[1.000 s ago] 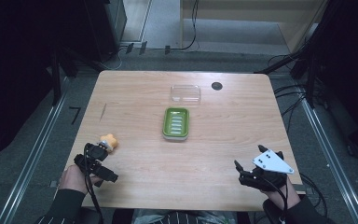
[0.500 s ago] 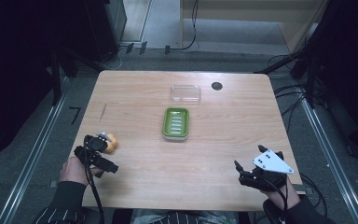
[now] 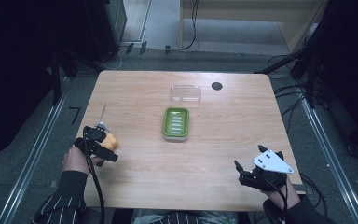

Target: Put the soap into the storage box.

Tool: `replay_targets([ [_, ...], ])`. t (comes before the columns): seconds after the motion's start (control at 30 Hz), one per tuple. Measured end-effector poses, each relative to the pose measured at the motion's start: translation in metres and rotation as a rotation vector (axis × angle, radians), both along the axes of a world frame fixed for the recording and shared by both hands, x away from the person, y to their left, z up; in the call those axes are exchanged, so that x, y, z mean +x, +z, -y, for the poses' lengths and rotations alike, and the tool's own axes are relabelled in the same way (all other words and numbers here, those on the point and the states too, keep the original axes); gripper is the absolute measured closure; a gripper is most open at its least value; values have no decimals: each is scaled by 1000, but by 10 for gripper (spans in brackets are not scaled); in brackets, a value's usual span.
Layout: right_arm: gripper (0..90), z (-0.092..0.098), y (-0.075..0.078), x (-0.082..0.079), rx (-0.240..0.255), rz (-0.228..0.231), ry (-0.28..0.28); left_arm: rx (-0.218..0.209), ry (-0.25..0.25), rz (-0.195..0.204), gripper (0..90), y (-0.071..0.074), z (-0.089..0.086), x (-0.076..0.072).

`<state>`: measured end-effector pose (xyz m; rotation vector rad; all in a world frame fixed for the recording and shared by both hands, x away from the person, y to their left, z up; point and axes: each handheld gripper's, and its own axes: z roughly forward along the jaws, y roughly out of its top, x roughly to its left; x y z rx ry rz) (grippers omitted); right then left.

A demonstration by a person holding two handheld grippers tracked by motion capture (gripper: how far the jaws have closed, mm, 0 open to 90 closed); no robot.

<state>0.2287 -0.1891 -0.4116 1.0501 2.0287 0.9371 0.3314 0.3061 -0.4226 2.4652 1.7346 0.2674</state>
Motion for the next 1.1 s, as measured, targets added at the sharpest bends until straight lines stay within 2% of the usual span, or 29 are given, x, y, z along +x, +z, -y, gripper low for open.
replay_targets([
  [0.2, 137, 0, 0, 0, 3, -1, 0, -24, 46, 7, 0, -4, -5, 11],
  [0.27, 137, 0, 0, 0, 1, -2, -1, -20, 49, 2, 0, -6, -5, 15],
  [0.4, 137, 0, 0, 0, 2, 1, -2, -15, 64, 11, 56, -9, -2, 23],
  [0.47, 137, 0, 0, 0, 3, -1, -2, -10, 57, 3, 120, -11, -1, 26],
  [0.6, 137, 0, 0, 0, 5, -4, -1, 12, 61, -2, 166, -14, -1, 30],
  [0.67, 137, 1, 0, 0, 3, -1, -2, 24, 62, 8, 195, -15, -1, 31],
  [0.73, 138, 1, 0, 0, 7, -2, -5, 37, 65, 11, 262, -14, -2, 30],
  [0.83, 137, 1, 0, 0, 7, -4, -5, 35, 62, 19, 312, -14, -4, 30],
  [0.93, 137, 1, 0, 0, 5, -3, 0, 36, 51, 0, 339, -17, -6, 30],
  [0.97, 137, 1, 0, 0, 5, -2, -3, 45, 46, 2, 372, -18, -6, 30],
  [1.0, 137, 1, 0, 0, 6, -2, -4, 36, 39, 2, 384, -19, -8, 30],
  [1.1, 137, 1, 0, 0, 5, -3, -5, 28, 23, 2, 389, -19, -9, 30],
])
